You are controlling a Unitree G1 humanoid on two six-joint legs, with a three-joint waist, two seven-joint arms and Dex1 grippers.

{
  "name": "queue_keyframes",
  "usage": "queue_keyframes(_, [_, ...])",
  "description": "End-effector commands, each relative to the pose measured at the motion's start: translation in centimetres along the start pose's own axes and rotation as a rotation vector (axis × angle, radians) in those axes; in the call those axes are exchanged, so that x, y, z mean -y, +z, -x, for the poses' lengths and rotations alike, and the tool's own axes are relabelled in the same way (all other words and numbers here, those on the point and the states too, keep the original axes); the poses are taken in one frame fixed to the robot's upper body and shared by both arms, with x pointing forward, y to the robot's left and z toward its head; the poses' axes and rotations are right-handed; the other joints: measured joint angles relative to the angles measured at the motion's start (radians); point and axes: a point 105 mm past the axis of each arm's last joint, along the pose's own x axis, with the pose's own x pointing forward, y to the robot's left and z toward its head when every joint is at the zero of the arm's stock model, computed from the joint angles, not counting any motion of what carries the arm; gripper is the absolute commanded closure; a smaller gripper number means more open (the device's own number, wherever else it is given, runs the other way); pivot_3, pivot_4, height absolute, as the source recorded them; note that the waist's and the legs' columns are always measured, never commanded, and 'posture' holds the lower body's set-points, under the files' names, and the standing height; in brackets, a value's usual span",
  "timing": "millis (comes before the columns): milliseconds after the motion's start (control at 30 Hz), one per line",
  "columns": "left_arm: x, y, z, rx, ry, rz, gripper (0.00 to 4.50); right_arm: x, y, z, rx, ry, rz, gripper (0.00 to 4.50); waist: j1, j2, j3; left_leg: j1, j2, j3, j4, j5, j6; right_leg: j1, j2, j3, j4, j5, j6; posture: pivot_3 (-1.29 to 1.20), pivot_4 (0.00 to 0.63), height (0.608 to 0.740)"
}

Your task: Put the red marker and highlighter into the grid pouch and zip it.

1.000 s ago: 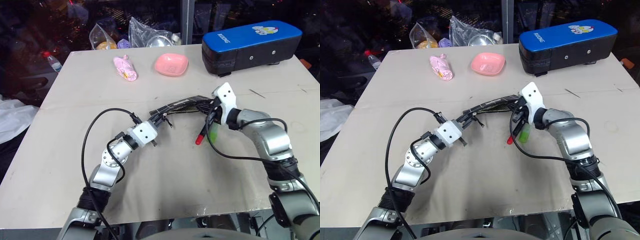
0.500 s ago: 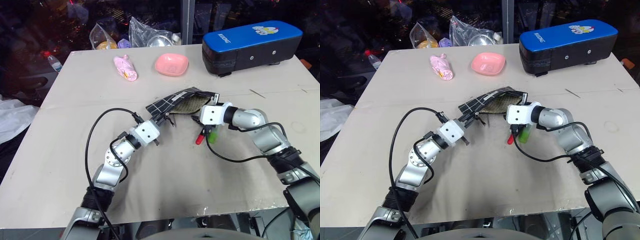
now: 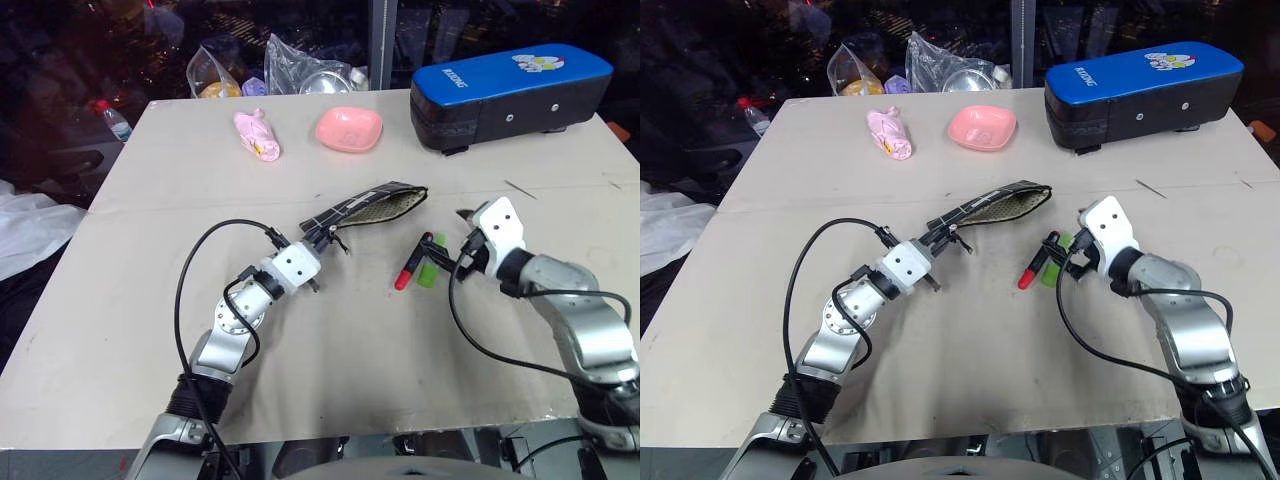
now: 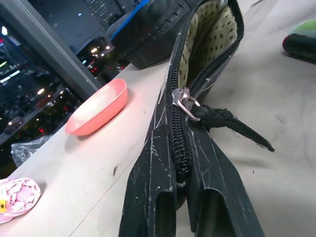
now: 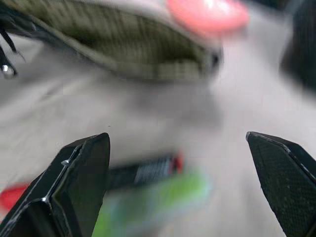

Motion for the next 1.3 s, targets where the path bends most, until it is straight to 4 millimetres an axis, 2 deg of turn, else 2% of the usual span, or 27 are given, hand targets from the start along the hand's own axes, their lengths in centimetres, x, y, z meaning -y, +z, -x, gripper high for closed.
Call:
queue_keyframes(33, [-0.2, 0.6, -0.1, 0.034, 0.019, -0.010, 4.50, -1.6, -0.9, 1.3, -0.076, -0.004, -0.069, 0.03, 0.000, 0.000, 0.000, 0.000, 0.000, 0.000, 0.000, 0.000, 0.000, 0.000, 0.000, 0.000, 0.000, 0.000, 0.000, 0.00, 0.150, 0.734])
queue_keyframes(100, [-0.2, 0.6, -0.1, 0.033, 0.018, -0.009, 4.50, -2.1, -1.2, 1.2, -0.093, -0.008, -0.080, 0.03, -0.002, 0.000, 0.000, 0.000, 0.000, 0.001, 0.001, 0.000, 0.000, 0.000, 0.000, 0.000, 0.000, 0.000, 0.000, 0.00, 0.150, 0.734])
queue_keyframes(167, [-0.2, 0.6, -0.1, 0.033, 0.015, -0.009, 4.50, -2.7, -0.6, 0.8, -0.067, 0.001, -0.081, 0.03, -0.002, 0.000, 0.000, 0.000, 0.000, 0.001, 0.001, 0.000, 0.000, 0.000, 0.000, 0.000, 0.001, 0.000, 0.000, 0.00, 0.150, 0.734])
queue_keyframes(267, [-0.2, 0.5, 0.0, 0.031, 0.015, -0.010, 4.50, -4.2, 0.5, 0.4, -0.027, 0.074, -0.077, 0.03, -0.002, 0.000, 0.000, 0.000, 0.000, 0.001, 0.001, 0.000, 0.000, 0.000, 0.000, 0.000, 0.001, 0.000, 0.000, 0.00, 0.150, 0.734])
queue_keyframes(433, [-0.2, 0.5, 0.0, 0.029, 0.015, -0.007, 4.50, -6.0, 0.9, 0.3, -0.029, 0.192, -0.087, 0.03, 0.000, 0.000, 0.000, 0.000, 0.000, 0.000, 0.001, 0.000, 0.000, 0.000, 0.000, -0.001, 0.000, 0.000, 0.000, 0.00, 0.150, 0.734])
queue_keyframes(767, [-0.3, 0.4, 0.3, 0.015, 0.028, -0.012, 4.50, -5.9, 0.6, -1.8, -0.121, 0.216, -0.170, 0.03, -0.001, 0.000, 0.000, 0.000, 0.000, 0.000, 0.001, 0.000, 0.000, 0.000, 0.000, -0.001, 0.000, 0.000, 0.000, 0.00, 0.150, 0.734])
queue_keyframes(1300, [-0.5, 0.3, 0.8, 0.002, 0.042, -0.016, 4.50, -5.9, 0.7, -6.5, -0.204, 0.104, -0.215, 0.03, -0.004, 0.000, 0.000, 0.000, 0.000, 0.000, 0.001, 0.000, 0.000, 0.000, 0.000, -0.001, 0.000, 0.000, 0.000, 0.00, 0.150, 0.734])
